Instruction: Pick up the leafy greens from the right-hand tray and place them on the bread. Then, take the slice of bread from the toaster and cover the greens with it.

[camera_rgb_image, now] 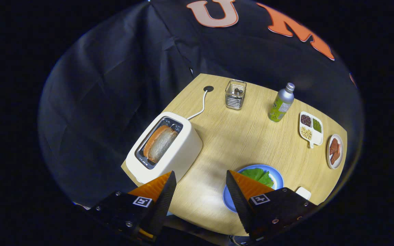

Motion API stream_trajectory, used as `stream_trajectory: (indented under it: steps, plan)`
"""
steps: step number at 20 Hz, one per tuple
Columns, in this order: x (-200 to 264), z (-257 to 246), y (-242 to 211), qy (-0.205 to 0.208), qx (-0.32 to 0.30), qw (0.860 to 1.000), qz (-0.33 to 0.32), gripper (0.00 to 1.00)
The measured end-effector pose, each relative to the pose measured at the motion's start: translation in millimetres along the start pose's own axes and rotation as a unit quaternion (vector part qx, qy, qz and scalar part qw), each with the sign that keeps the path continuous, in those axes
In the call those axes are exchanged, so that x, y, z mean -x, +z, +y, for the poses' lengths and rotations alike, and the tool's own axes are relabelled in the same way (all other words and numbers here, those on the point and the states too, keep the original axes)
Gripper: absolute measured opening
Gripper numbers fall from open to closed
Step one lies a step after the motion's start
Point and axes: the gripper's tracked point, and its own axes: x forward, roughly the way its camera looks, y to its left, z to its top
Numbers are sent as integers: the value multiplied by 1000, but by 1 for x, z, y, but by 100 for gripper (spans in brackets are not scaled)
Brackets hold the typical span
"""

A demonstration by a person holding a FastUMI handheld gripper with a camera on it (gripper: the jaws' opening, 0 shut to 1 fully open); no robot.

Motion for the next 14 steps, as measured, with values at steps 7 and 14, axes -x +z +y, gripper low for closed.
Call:
stream_trajectory:
  steps: [7, 14]
  plan:
    - [-20, 52, 31, 25, -27, 999, 25, 88]
    - [-52, 82, 41, 27, -21, 997, 64, 87]
